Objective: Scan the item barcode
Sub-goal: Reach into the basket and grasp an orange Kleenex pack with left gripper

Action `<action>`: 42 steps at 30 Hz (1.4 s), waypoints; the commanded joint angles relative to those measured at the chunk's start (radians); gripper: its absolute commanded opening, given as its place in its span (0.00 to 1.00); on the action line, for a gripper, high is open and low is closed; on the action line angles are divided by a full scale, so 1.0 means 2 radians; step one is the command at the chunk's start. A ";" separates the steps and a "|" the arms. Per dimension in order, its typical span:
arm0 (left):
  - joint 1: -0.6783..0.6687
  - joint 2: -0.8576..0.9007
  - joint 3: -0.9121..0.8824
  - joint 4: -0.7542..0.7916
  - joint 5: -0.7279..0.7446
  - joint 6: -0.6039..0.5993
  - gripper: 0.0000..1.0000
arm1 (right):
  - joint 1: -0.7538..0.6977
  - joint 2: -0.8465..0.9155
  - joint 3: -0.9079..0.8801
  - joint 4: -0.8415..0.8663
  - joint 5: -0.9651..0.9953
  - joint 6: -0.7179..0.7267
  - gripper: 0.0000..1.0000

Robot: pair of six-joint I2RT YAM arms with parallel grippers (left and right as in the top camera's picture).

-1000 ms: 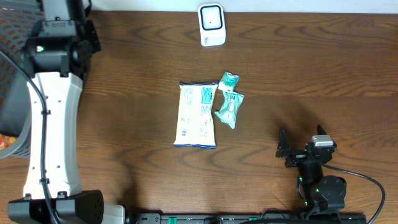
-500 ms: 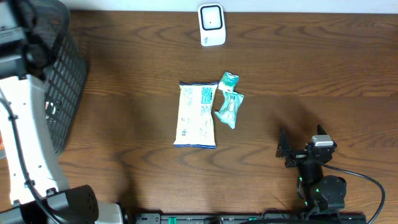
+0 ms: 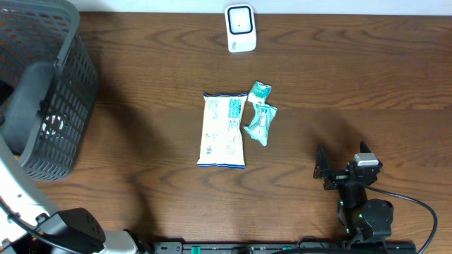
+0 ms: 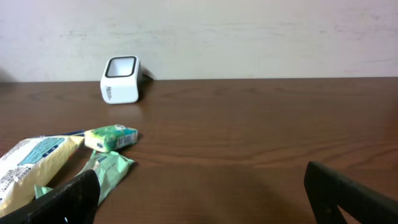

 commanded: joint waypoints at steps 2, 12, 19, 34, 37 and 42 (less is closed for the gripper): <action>0.007 0.006 -0.017 0.007 0.009 -0.002 0.88 | 0.004 -0.003 -0.002 -0.001 -0.001 -0.004 0.99; 0.007 0.069 -0.018 -0.001 -0.059 0.001 0.89 | 0.004 -0.003 -0.002 -0.001 -0.001 -0.004 0.99; 0.015 0.131 -0.018 0.001 -0.066 0.001 0.88 | 0.004 -0.003 -0.002 -0.001 -0.001 -0.004 0.99; 0.066 0.257 -0.018 -0.003 -0.088 -0.052 0.88 | 0.004 -0.003 -0.002 -0.001 -0.001 -0.004 0.99; 0.073 0.269 -0.018 0.003 -0.088 -0.051 0.88 | 0.004 -0.003 -0.002 -0.001 -0.001 -0.004 0.99; 0.074 0.280 -0.018 0.013 -0.088 -0.046 0.87 | 0.004 -0.003 -0.002 -0.001 -0.001 -0.004 0.99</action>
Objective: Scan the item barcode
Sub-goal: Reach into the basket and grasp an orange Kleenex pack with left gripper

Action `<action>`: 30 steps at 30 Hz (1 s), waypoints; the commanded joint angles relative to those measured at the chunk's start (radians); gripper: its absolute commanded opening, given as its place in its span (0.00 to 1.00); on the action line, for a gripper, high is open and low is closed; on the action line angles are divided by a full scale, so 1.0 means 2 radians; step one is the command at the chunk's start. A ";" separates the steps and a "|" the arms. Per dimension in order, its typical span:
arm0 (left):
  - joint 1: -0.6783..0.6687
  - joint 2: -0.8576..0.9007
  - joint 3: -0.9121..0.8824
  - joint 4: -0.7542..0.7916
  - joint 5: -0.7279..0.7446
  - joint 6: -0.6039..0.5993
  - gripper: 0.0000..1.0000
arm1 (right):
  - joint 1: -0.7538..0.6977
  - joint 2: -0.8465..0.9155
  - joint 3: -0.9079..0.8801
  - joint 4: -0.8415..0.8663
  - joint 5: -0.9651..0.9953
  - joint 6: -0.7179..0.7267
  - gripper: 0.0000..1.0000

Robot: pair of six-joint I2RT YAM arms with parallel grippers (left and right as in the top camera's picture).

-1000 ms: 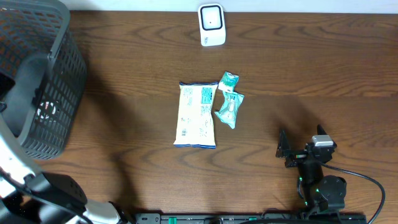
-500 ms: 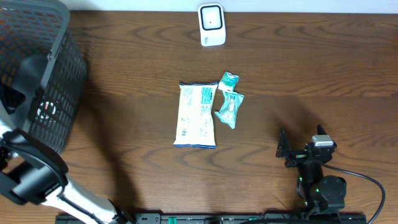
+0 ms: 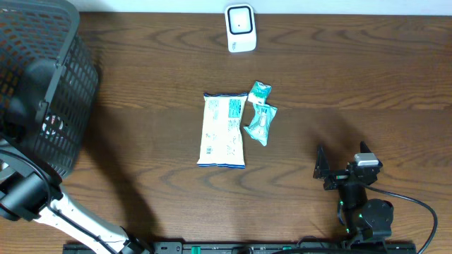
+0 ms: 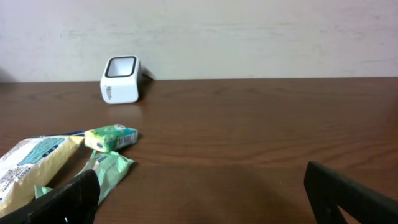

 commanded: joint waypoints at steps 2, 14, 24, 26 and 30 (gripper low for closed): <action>0.001 0.010 -0.006 0.003 -0.013 -0.003 0.87 | 0.004 -0.003 -0.002 -0.001 -0.001 -0.004 0.99; 0.001 0.017 -0.006 0.014 -0.012 0.008 0.78 | 0.004 -0.003 -0.002 -0.001 -0.001 -0.004 0.99; -0.004 0.046 -0.006 0.019 -0.013 0.020 0.78 | 0.004 -0.003 -0.002 -0.001 -0.001 -0.004 0.99; -0.005 0.051 -0.006 0.020 -0.013 0.020 0.77 | 0.004 -0.003 -0.002 -0.001 -0.001 -0.004 0.99; -0.004 0.056 -0.006 0.022 -0.012 0.020 0.56 | 0.004 -0.003 -0.002 -0.001 -0.001 -0.004 0.99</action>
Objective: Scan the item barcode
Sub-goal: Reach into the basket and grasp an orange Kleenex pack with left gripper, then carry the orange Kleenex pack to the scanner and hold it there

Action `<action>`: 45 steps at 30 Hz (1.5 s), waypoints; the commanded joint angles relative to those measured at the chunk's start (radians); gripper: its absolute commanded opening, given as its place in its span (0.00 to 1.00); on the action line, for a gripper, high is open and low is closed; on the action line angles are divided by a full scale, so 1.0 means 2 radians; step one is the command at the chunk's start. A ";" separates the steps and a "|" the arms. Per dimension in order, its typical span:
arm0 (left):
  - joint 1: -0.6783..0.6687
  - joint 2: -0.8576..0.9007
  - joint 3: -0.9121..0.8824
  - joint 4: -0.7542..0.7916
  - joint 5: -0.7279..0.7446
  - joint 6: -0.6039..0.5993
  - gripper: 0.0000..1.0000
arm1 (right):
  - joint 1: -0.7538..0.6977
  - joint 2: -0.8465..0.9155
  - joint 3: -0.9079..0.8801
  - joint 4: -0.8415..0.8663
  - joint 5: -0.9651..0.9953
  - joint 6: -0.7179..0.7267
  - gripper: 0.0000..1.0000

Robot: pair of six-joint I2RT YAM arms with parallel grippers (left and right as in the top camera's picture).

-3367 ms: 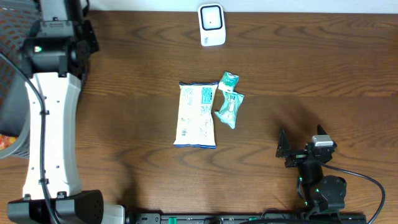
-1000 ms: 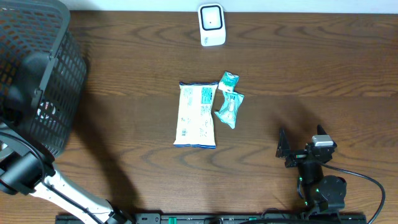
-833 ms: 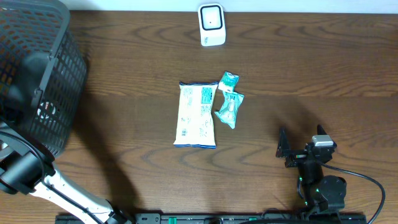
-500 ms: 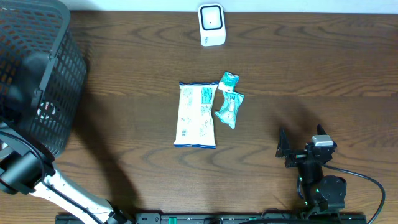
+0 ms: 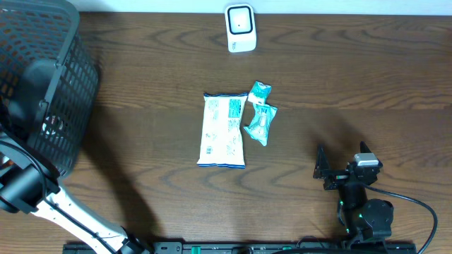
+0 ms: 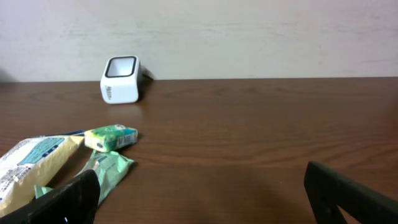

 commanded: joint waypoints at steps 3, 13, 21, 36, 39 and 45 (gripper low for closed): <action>-0.002 0.012 -0.006 -0.001 -0.005 0.004 0.46 | 0.004 -0.003 -0.002 -0.001 -0.001 -0.004 0.99; -0.002 0.012 -0.006 -0.010 0.017 0.004 0.30 | 0.004 -0.003 -0.002 -0.001 -0.001 -0.004 0.99; -0.002 0.012 -0.016 -0.008 0.036 0.004 0.07 | 0.004 -0.003 -0.002 -0.001 -0.001 -0.004 0.99; -0.013 -0.142 0.010 -0.051 0.037 0.002 0.07 | 0.004 -0.003 -0.002 -0.001 -0.001 -0.004 0.99; -0.022 -0.209 0.010 -0.042 0.063 0.002 0.07 | 0.004 -0.003 -0.002 -0.001 -0.001 -0.004 0.99; -0.037 -0.345 0.010 0.011 0.220 0.002 0.07 | 0.004 -0.003 -0.002 -0.001 -0.001 -0.004 0.99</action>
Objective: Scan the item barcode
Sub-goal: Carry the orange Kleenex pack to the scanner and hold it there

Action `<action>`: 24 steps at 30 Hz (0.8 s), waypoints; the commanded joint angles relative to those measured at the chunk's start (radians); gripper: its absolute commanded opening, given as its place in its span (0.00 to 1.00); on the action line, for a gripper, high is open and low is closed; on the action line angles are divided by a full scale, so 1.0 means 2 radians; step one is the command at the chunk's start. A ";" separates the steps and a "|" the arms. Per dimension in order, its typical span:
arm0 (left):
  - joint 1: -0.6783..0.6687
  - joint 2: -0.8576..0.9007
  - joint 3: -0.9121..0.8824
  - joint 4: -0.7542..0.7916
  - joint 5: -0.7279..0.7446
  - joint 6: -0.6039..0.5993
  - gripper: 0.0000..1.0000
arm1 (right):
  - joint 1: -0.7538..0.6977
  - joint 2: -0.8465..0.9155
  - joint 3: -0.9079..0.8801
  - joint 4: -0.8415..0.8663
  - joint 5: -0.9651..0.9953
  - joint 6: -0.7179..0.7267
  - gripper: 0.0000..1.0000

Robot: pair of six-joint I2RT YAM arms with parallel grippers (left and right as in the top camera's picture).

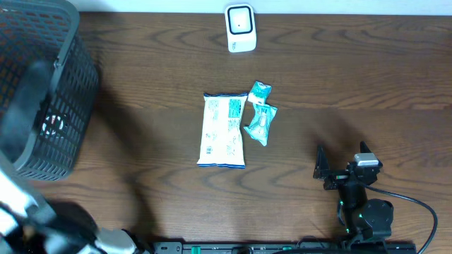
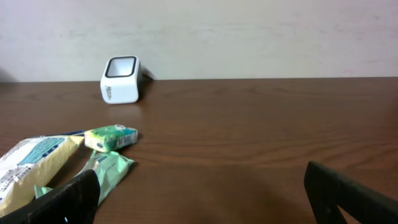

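A white barcode scanner (image 1: 240,29) (image 2: 120,79) stands at the table's far edge. Mid-table lies a long white-and-blue snack bag (image 1: 223,130) (image 2: 28,165). Right beside it are two small green packets (image 1: 259,90) (image 1: 260,123), also seen in the right wrist view (image 2: 111,137) (image 2: 107,168). My right gripper (image 1: 341,166) (image 2: 202,208) rests near the front right, open, with only bare table between its fingers (image 2: 69,199). It is to the right of the packets and apart from them. The left arm is a blur at the lower left (image 1: 42,229); its gripper does not show.
A dark mesh basket (image 1: 67,77) fills the table's left end, with a grey blurred part of the left arm across it. A pale wall runs behind the scanner. A black cable (image 1: 413,204) loops by the right arm's base.
The left arm has shifted at the left edge and now shows as a blur in the lower-left corner. The bag, the packets, the scanner and the right gripper have not moved.
At every earlier moment the right gripper stood open at the front right, and the bag, packets and scanner lay as they do now. Only the left arm stood differently each time by the basket, and now it is blurred at the lower left.
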 commanded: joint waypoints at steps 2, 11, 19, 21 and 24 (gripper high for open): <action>-0.011 -0.081 0.006 0.036 0.157 0.001 0.07 | 0.004 -0.003 -0.002 -0.001 -0.001 -0.004 0.99; -0.085 -0.154 0.006 0.058 0.301 -0.058 0.07 | 0.004 -0.003 -0.002 -0.001 -0.001 -0.004 0.99; -0.278 -0.128 -0.016 0.034 0.298 0.061 0.07 | 0.004 -0.003 -0.002 -0.001 -0.001 -0.004 0.99; -0.323 -0.114 -0.016 0.026 0.273 0.061 0.07 | 0.004 -0.003 -0.002 -0.001 -0.001 -0.004 0.99; -0.391 -0.086 -0.016 0.018 0.227 0.062 0.07 | 0.004 -0.003 -0.002 -0.001 -0.001 -0.004 0.99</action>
